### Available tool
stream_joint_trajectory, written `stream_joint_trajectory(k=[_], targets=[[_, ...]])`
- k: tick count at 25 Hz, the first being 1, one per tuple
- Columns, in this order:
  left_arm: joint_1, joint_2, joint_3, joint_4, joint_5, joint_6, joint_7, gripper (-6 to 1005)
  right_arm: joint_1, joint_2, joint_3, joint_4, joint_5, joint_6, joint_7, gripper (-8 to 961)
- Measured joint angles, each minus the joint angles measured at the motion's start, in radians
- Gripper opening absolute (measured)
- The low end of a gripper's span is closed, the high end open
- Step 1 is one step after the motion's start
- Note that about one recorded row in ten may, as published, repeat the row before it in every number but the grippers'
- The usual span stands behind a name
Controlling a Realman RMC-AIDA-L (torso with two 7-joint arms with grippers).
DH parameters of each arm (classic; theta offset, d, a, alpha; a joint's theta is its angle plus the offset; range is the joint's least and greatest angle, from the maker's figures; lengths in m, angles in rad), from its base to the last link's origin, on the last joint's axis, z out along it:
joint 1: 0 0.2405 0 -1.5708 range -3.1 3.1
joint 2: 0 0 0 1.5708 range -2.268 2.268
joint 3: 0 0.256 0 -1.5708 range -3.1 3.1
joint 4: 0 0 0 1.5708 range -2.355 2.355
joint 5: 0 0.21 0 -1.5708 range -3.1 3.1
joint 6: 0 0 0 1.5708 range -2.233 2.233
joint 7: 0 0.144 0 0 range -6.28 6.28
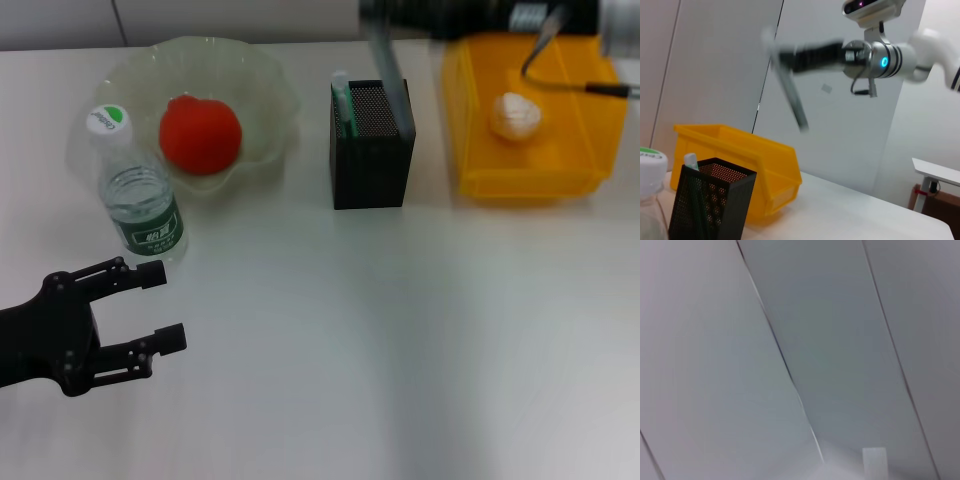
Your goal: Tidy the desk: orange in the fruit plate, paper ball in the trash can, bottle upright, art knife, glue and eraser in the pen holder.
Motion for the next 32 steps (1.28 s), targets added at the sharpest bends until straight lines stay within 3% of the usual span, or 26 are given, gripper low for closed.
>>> stream_joint_trajectory(k=[1, 2, 3, 6, 7, 8, 12, 21, 26, 30, 32], targets=[[-0.001, -0.001, 0.000, 0.001, 0.000, 0.001, 0.000, 799, 0.018, -0.001, 0.039, 0.122, 0.124, -0.010, -0.117, 141], [-0.001, -0.002, 0.000, 0.001, 0.000, 0.002, 0.000, 799, 0.054, 0.000, 0.086, 0.382, 0.332, -0.048, -0.366, 141], [-0.002, -0.002, 0.000, 0.001, 0.000, 0.004, -0.001, 799, 0.054, 0.000, 0.086, 0.382, 0.332, -0.048, -0.366, 141], [-0.009, -0.005, 0.000, -0.001, 0.000, 0.005, -0.001, 799, 0.093, 0.008, 0.077, 0.670, 0.553, -0.087, -0.764, 140], [-0.013, -0.006, 0.000, -0.002, 0.001, 0.006, -0.001, 799, 0.114, 0.013, 0.046, 0.803, 0.652, -0.097, -1.014, 140], [-0.013, -0.006, 0.000, -0.002, 0.001, 0.006, -0.001, 799, 0.114, 0.013, 0.046, 0.803, 0.652, -0.097, -1.014, 139], [-0.015, -0.008, 0.000, -0.005, 0.005, 0.007, -0.001, 799, 0.143, 0.014, 0.011, 0.990, 0.762, -0.073, -1.376, 139], [-0.019, -0.012, 0.000, -0.007, 0.005, 0.008, -0.005, 799, 0.163, 0.014, -0.078, 1.046, 0.761, 0.040, -1.438, 137], [-0.024, -0.012, 0.001, 0.001, 0.005, 0.036, -0.007, 799, 0.142, 0.010, -0.096, 1.019, 0.761, -0.020, -1.356, 265], [-0.027, -0.001, -0.003, 0.005, -0.007, 0.107, -0.010, 799, 0.037, -0.013, -0.160, 0.844, 0.711, -0.161, -1.167, 375], [-0.028, 0.003, -0.003, 0.022, -0.014, 0.132, -0.035, 799, -0.076, -0.043, -0.154, 0.675, 0.556, -0.288, -1.002, 430]])
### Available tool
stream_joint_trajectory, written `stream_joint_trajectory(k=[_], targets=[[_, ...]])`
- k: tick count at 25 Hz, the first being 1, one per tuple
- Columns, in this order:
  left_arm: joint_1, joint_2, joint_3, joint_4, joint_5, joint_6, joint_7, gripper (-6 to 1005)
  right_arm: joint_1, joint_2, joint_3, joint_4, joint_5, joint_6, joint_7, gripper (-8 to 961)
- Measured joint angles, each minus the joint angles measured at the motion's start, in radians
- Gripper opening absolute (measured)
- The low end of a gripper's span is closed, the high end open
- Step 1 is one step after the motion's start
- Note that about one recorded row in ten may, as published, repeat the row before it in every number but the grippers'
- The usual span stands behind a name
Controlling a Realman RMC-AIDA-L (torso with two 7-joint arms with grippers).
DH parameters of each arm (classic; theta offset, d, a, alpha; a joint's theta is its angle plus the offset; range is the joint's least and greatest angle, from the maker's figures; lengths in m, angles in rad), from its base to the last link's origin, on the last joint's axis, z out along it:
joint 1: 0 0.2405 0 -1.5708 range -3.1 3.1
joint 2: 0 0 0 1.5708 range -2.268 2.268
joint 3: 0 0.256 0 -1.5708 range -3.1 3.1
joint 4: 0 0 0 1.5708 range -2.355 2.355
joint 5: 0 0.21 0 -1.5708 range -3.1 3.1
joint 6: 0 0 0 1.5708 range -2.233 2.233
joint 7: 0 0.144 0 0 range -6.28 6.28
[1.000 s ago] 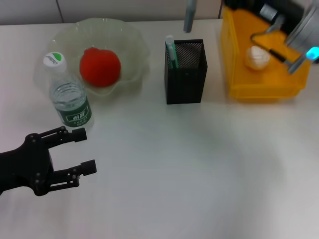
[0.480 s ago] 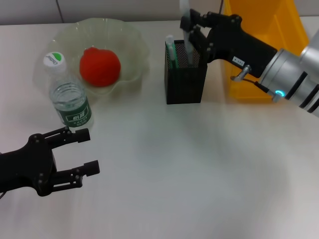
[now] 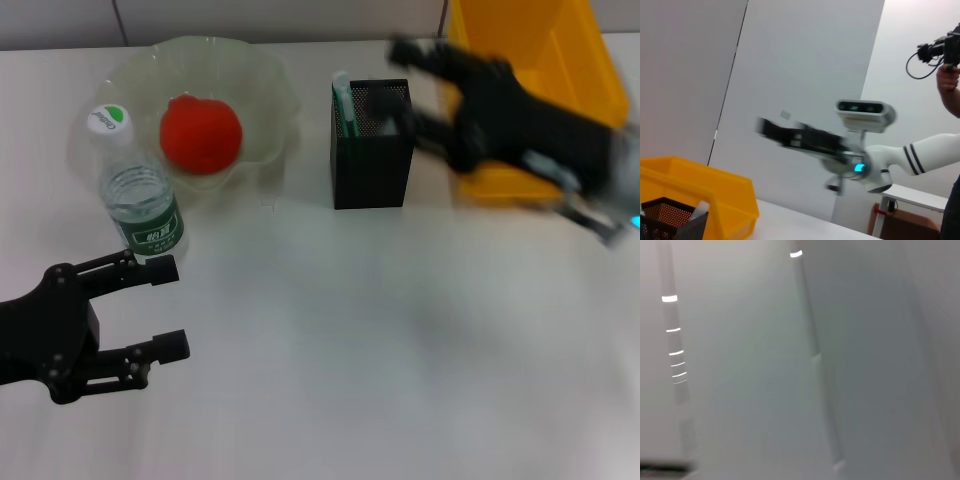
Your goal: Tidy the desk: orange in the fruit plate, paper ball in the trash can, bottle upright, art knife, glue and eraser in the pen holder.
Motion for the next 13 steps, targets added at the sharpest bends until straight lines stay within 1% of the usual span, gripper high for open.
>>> stream_joint_trajectory(k=[1, 3, 4, 5, 6, 8, 10, 13], targets=[[0.000, 0.000, 0.000, 0.000, 0.000, 0.000, 0.000, 799, 0.000, 0.000, 0.000, 0.000, 0.000, 0.000, 0.000, 458], [0.000, 0.001, 0.005, 0.015, -0.001, 0.002, -0.024, 799, -0.068, -0.018, 0.028, -0.072, -0.114, -0.118, 0.053, 514], [0.000, 0.001, 0.005, 0.015, -0.001, 0.002, -0.024, 799, -0.092, -0.024, 0.052, -0.083, -0.163, -0.168, 0.055, 559], [0.000, 0.001, 0.011, 0.036, 0.001, 0.004, -0.052, 799, -0.131, -0.028, 0.119, -0.087, -0.272, -0.257, 0.056, 604], [0.000, 0.001, 0.011, 0.036, 0.001, 0.004, -0.052, 799, -0.131, -0.028, 0.119, -0.087, -0.272, -0.257, 0.056, 649], [0.000, 0.002, 0.011, 0.043, 0.001, 0.004, -0.061, 799, -0.151, -0.024, 0.181, -0.072, -0.349, -0.305, 0.056, 739], [-0.003, 0.006, 0.020, 0.055, 0.001, 0.005, -0.081, 799, -0.162, -0.015, 0.212, -0.055, -0.386, -0.317, 0.056, 739], [-0.007, 0.008, 0.025, 0.057, 0.001, 0.006, -0.091, 799, -0.163, -0.014, 0.209, -0.053, -0.389, -0.316, 0.060, 739]])
